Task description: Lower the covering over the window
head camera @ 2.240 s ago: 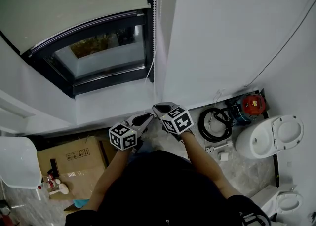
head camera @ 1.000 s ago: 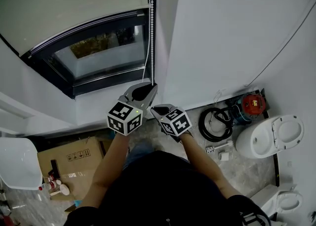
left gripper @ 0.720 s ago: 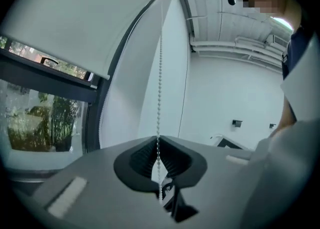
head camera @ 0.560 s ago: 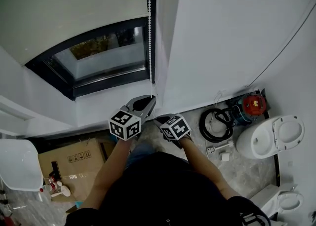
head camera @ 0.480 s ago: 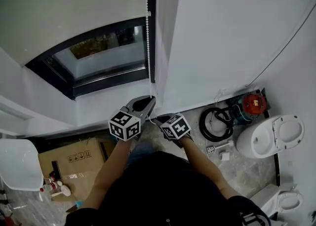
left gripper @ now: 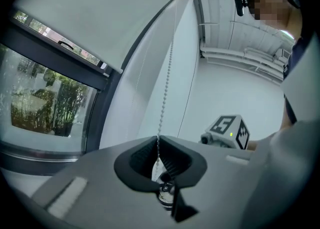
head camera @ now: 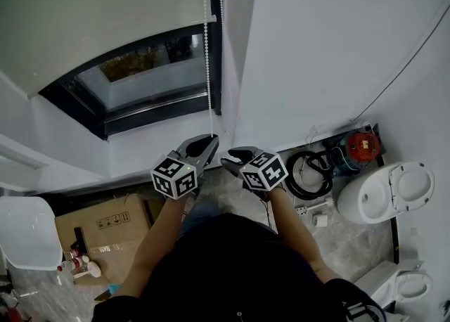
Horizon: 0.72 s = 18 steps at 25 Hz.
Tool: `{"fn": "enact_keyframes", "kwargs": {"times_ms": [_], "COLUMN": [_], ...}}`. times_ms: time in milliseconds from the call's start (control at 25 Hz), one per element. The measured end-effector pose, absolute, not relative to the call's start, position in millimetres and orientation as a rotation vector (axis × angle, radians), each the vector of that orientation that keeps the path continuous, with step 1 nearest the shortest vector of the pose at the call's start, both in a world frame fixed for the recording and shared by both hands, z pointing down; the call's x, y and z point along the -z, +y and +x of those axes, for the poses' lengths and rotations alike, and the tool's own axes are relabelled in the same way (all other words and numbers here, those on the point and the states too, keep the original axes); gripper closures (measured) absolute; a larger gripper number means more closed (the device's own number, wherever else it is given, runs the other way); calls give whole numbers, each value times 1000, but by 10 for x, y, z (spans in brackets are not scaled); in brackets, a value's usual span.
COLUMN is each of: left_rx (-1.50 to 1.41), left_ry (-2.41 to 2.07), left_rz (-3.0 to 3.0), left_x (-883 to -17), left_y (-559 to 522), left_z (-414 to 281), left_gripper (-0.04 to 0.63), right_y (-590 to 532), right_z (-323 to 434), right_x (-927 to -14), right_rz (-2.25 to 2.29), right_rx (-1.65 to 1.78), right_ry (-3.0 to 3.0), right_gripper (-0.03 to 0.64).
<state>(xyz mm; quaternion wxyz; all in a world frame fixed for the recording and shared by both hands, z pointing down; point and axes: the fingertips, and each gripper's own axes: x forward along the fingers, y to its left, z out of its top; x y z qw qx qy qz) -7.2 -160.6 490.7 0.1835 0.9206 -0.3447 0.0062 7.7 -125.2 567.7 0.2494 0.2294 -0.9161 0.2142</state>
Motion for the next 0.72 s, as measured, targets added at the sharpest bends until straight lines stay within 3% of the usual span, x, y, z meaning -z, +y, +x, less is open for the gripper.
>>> {"fn": "enact_keyframes", "kwargs": {"times_ms": [440,640,720], "left_rx": [-5,3,3], "left_ry": [-958,-945,-947], "left_rz": [2599,2604,2599], "left_x": [-4917,-4914,-4930], "left_y": [-1584,-1560,-1561], "left_z": [-11,56,58], "left_gripper": [577,577,577], "right_y": [-1615,-1732,-1758], "right_z": [116,-126,-208], "right_x": [-3707,-3502,-3593], "right_rz": [868,883,873], "right_rx": [-231,-122,-148], "right_ry": [-2924,-2905,-2878], "right_gripper": [508,508,595]}}
